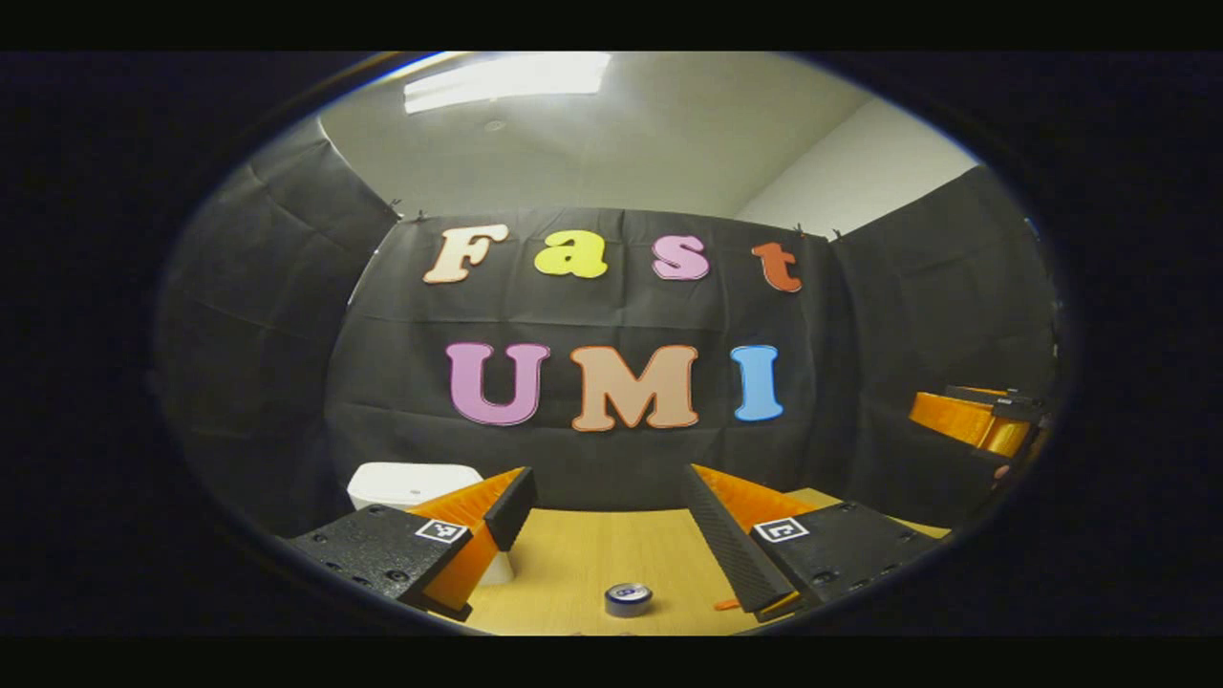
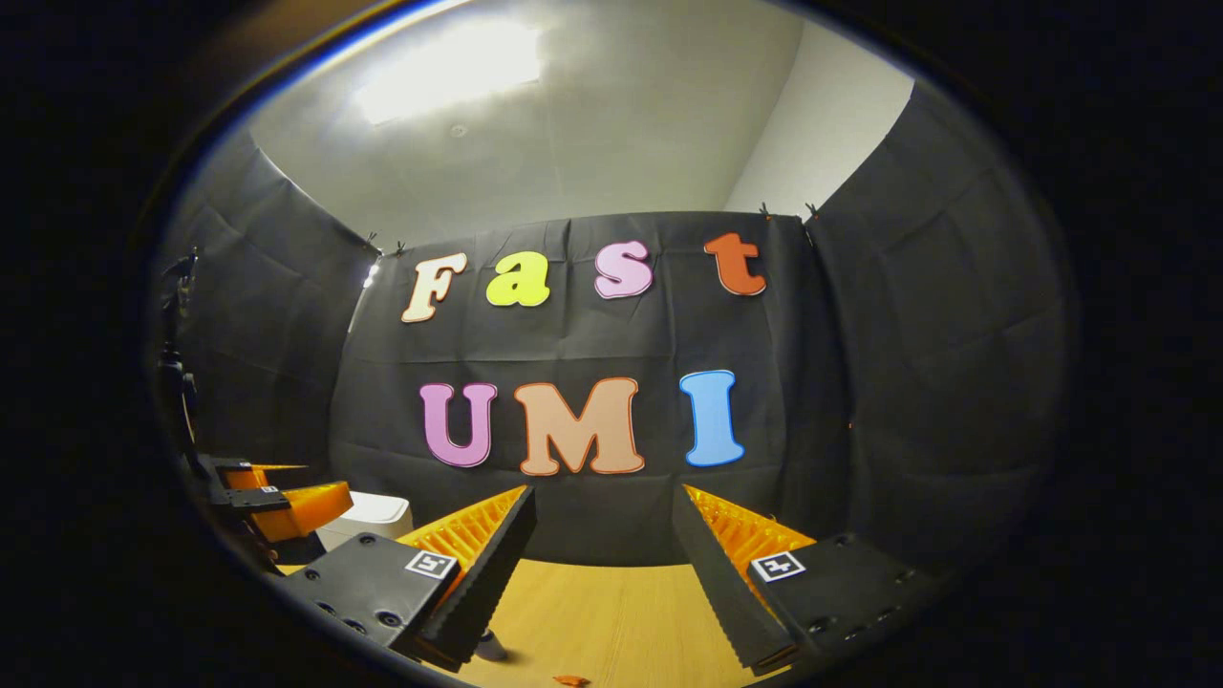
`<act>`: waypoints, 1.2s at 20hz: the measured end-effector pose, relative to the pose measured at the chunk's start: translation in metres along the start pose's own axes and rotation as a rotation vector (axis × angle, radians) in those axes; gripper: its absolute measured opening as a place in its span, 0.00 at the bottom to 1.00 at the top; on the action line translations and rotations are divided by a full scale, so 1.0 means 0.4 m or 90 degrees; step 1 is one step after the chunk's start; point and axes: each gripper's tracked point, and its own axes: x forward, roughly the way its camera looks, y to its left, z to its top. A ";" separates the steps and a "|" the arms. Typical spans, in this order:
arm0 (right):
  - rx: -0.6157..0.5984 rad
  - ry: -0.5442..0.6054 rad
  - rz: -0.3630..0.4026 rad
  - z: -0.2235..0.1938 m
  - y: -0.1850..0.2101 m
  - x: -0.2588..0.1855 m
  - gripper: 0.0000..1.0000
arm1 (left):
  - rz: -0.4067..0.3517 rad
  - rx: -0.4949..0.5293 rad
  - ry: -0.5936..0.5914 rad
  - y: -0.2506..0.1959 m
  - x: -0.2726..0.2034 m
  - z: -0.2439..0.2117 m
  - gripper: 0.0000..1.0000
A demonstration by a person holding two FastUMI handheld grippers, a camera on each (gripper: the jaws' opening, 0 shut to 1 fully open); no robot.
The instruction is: Press the lid of the desktop garbage bin to open it, pick up the crumpled paper on the desktop and throw it into the bin, then pick up the pop can on the desktop and drop it into the bin, and finally close the garbage bin lid.
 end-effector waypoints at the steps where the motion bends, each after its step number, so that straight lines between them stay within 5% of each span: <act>1: -0.006 -0.003 -0.007 0.006 -0.017 -0.004 0.95 | -0.002 -0.003 -0.004 -0.005 0.004 0.005 0.92; 9: -0.029 0.005 0.009 -0.011 -0.020 -0.027 0.95 | 0.002 0.013 0.002 -0.018 -0.009 -0.001 0.92; 20: -0.054 0.029 0.151 -0.059 0.080 0.007 0.95 | 0.078 0.055 0.003 0.005 -0.064 0.013 0.92; 24: -0.073 0.029 0.167 -0.075 0.096 0.023 0.95 | 0.100 0.064 0.011 0.022 -0.074 -0.005 0.92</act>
